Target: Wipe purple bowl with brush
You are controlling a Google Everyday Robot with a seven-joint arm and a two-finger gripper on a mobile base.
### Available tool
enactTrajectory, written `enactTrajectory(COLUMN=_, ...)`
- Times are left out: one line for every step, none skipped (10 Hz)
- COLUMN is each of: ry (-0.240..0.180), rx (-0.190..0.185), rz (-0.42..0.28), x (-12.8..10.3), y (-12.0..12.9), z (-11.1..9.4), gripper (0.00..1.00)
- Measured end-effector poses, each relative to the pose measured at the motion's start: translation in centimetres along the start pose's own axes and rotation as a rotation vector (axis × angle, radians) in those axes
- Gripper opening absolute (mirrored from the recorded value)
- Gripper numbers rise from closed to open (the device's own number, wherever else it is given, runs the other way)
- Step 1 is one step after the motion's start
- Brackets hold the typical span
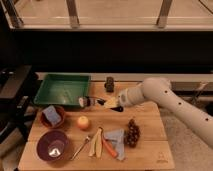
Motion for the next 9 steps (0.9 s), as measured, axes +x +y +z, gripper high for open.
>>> enactTrajectory(ry=-0.022, rx=0.042, rz=-0.027, x=-0.3, y=-1.5, z=0.9, gripper=0.0)
enactTrajectory(ry=-0.024, rx=0.049, rz=-0.031, x=-0.3, y=-1.8, z=1.0, gripper=0.0)
enactTrajectory(ry=-0.023, rx=0.047, rz=-0.028, x=-0.4, y=-1.6, z=0.9, gripper=0.0)
enactTrajectory(ry=-0.024, rx=0.048, rz=-0.03, x=-0.4, y=-1.7, z=1.0, gripper=0.0)
enactTrajectory(ry=-0.025, rx=0.049, rz=-0.031, x=-0.4, y=-1.8, z=1.0, gripper=0.0)
enactTrajectory(ry=-0.024, rx=0.048, rz=-0.03, x=-0.4, y=-1.7, z=1.0, gripper=0.0)
enactTrajectory(ry=-0.024, rx=0.047, rz=-0.029, x=-0.4, y=-1.6, z=1.0, gripper=0.0)
enactTrajectory(ry=-0.024, rx=0.048, rz=-0.035, x=-0.4, y=-1.8, z=1.0, gripper=0.0)
enactTrajectory(ry=-0.027, rx=0.06, rz=-0.073, x=-0.3, y=-2.6, z=1.0, gripper=0.0)
